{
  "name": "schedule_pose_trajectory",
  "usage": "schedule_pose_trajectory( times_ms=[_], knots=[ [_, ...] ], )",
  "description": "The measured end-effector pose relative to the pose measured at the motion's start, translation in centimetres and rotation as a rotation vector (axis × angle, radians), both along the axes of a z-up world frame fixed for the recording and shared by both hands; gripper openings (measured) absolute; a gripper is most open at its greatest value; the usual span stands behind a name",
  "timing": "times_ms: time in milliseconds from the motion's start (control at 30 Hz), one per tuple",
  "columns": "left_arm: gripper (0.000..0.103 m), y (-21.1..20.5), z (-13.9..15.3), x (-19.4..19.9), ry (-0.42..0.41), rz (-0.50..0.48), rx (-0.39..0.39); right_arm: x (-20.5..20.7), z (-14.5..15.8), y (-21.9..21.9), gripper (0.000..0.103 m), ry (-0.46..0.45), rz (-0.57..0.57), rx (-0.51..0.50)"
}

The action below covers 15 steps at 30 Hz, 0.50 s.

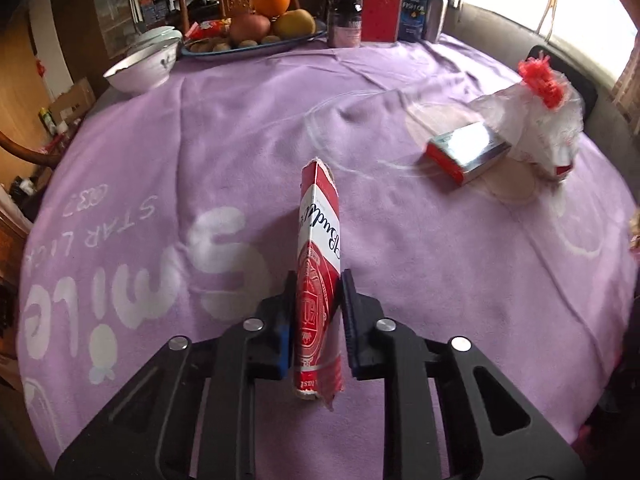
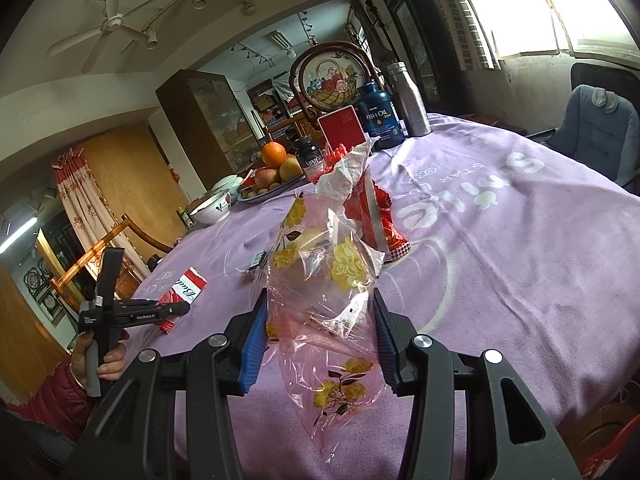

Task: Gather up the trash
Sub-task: 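Push the red-and-white box upright with left tool while right tool holds the bag, then grasp the upright red-and-white box with the left tool and lift it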

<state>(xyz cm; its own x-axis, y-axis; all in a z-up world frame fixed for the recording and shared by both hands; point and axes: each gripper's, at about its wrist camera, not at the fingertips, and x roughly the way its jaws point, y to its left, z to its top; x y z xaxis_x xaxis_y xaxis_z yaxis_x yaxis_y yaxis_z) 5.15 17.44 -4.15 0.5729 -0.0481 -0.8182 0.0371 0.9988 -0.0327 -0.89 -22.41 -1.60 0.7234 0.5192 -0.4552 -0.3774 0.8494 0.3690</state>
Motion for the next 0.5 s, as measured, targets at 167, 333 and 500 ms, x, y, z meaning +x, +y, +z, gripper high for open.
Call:
schedule_pose_trajectory(
  times_ms=[167,333,500],
  knots=[
    [0.02,-2.3,2.7,-1.1,-0.093,-0.044,-0.061,-0.6,0.6,-0.3,0.047,-0.023,-0.013,-0.001],
    [0.02,-5.8,5.0,-1.6,-0.162,-0.126,-0.086,-1.6,1.1,-1.5,0.047,-0.046,-0.041,0.006],
    [0.02,-10.1,5.9,-1.7,-0.193,-0.208,-0.115,-3.0,1.5,-3.6,0.047,-0.065,-0.09,0.01]
  ],
)
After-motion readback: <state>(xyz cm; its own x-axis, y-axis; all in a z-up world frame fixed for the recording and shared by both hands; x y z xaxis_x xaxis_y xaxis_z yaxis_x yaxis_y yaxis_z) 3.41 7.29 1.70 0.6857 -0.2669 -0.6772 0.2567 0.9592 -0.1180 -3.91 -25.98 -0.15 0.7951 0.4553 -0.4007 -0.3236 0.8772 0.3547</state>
